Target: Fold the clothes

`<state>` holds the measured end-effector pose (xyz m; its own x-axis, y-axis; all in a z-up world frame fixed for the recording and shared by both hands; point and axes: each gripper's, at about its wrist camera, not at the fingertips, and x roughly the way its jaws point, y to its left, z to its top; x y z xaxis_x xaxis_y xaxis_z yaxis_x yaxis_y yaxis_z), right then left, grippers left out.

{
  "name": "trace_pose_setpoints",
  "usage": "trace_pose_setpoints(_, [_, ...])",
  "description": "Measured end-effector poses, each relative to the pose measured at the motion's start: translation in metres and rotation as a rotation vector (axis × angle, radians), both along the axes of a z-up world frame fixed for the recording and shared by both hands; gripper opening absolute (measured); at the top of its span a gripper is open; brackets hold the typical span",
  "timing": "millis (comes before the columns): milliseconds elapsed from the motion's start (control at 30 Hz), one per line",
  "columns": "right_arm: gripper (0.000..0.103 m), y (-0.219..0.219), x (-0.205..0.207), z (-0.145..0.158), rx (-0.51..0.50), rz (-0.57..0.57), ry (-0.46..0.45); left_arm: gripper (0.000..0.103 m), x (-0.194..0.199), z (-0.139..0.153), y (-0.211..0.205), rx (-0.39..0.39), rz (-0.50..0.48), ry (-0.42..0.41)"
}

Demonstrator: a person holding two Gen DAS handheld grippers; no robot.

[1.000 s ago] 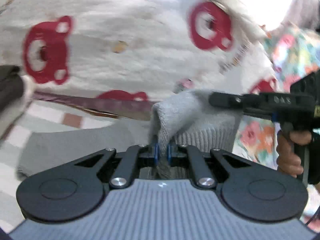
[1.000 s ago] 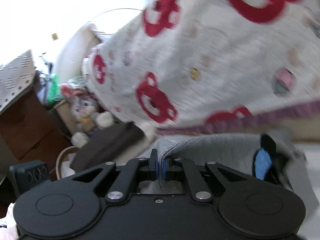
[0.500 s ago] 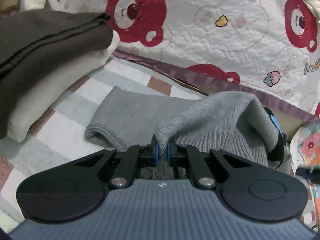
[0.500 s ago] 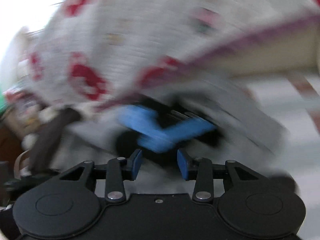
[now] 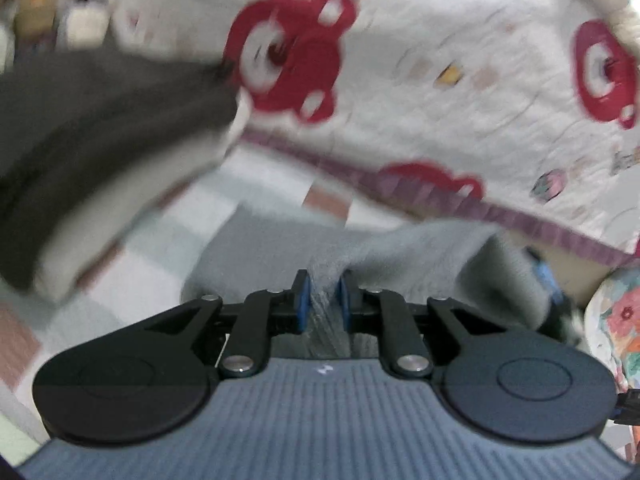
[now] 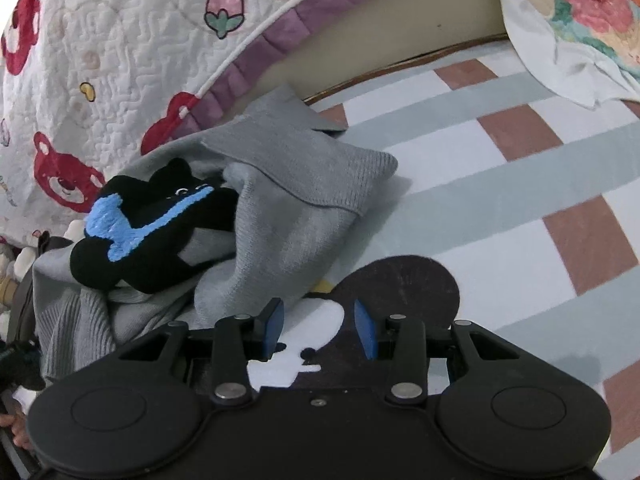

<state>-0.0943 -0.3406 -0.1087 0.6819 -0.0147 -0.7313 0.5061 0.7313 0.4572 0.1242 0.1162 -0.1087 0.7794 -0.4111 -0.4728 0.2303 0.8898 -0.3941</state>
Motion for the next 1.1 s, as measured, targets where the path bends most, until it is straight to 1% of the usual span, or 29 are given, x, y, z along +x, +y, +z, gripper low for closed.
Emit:
trace_pose_setpoints(67, [0.045, -0.001, -0.003, 0.002, 0.013, 0.011, -0.009, 0.014, -0.011, 0.015, -0.002, -0.006, -0.028, -0.070])
trace_pose_setpoints(100, [0.045, 0.000, -0.003, 0.003, 0.017, 0.021, -0.013, 0.019, -0.015, 0.022, -0.004, -0.011, -0.051, -0.097])
trace_pose_setpoints(133, [0.045, 0.001, -0.002, 0.003, 0.020, 0.032, -0.015, 0.023, -0.017, 0.025, -0.008, -0.020, -0.101, -0.101])
trace_pose_setpoints(167, [0.045, 0.003, 0.000, 0.004, 0.022, 0.044, -0.016, 0.024, -0.019, 0.027, -0.012, -0.029, -0.153, -0.101])
trace_pose_setpoints(267, [0.045, 0.010, 0.008, 0.001, 0.027, 0.079, -0.013, 0.026, -0.024, 0.021, -0.037, -0.057, -0.313, -0.048])
trace_pose_setpoints(333, [0.045, 0.015, 0.014, -0.002, 0.045, 0.088, -0.018, 0.031, -0.029, 0.012, -0.057, -0.045, -0.393, -0.021])
trace_pose_setpoints(367, [0.045, 0.017, 0.017, -0.004, 0.055, 0.092, -0.022, 0.032, -0.032, 0.007, -0.067, -0.034, -0.432, -0.009])
trace_pose_setpoints(433, [0.045, 0.022, 0.023, -0.008, 0.083, 0.097, -0.030, 0.039, -0.038, -0.003, -0.091, 0.024, -0.504, 0.004])
trace_pose_setpoints(467, [0.045, 0.025, 0.025, -0.010, 0.096, 0.100, -0.034, 0.040, -0.042, -0.008, -0.104, 0.059, -0.538, 0.010])
trace_pose_setpoints(600, [0.045, 0.035, 0.034, -0.019, 0.133, 0.115, -0.044, 0.043, -0.057, -0.020, -0.137, 0.197, -0.594, -0.007])
trace_pose_setpoints(667, [0.046, 0.036, 0.036, -0.022, 0.152, 0.101, -0.051, 0.045, -0.064, -0.023, -0.150, 0.289, -0.603, -0.049])
trace_pose_setpoints(700, [0.049, 0.034, 0.036, -0.023, 0.172, 0.078, -0.060, 0.045, -0.068, -0.023, -0.154, 0.330, -0.603, -0.072])
trace_pose_setpoints(767, [0.051, 0.031, 0.036, -0.027, 0.213, 0.033, -0.079, 0.046, -0.078, -0.021, -0.162, 0.415, -0.600, -0.130])
trace_pose_setpoints(800, [0.052, 0.029, 0.036, -0.028, 0.227, 0.010, -0.089, 0.049, -0.083, -0.020, -0.165, 0.446, -0.597, -0.157])
trace_pose_setpoints(833, [0.053, 0.026, 0.035, -0.029, 0.238, -0.013, -0.098, 0.052, -0.086, -0.018, -0.168, 0.470, -0.596, -0.180])
trace_pose_setpoints(900, [0.059, 0.022, 0.035, -0.031, 0.261, -0.059, -0.118, 0.055, -0.091, -0.018, -0.171, 0.509, -0.591, -0.213])
trace_pose_setpoints(967, [0.060, 0.020, 0.039, -0.036, 0.279, -0.081, -0.116, 0.056, -0.088, -0.023, -0.174, 0.528, -0.600, -0.204])
trace_pose_setpoints(1000, [0.064, 0.020, 0.043, -0.039, 0.290, -0.090, -0.104, 0.056, -0.087, -0.025, -0.176, 0.535, -0.603, -0.196])
trace_pose_setpoints(1067, [0.065, 0.021, 0.050, -0.045, 0.298, -0.099, -0.087, 0.061, -0.079, -0.031, -0.178, 0.541, -0.602, -0.162])
trace_pose_setpoints(1100, [0.067, 0.022, 0.053, -0.048, 0.299, -0.101, -0.083, 0.065, -0.075, -0.033, -0.180, 0.542, -0.600, -0.147])
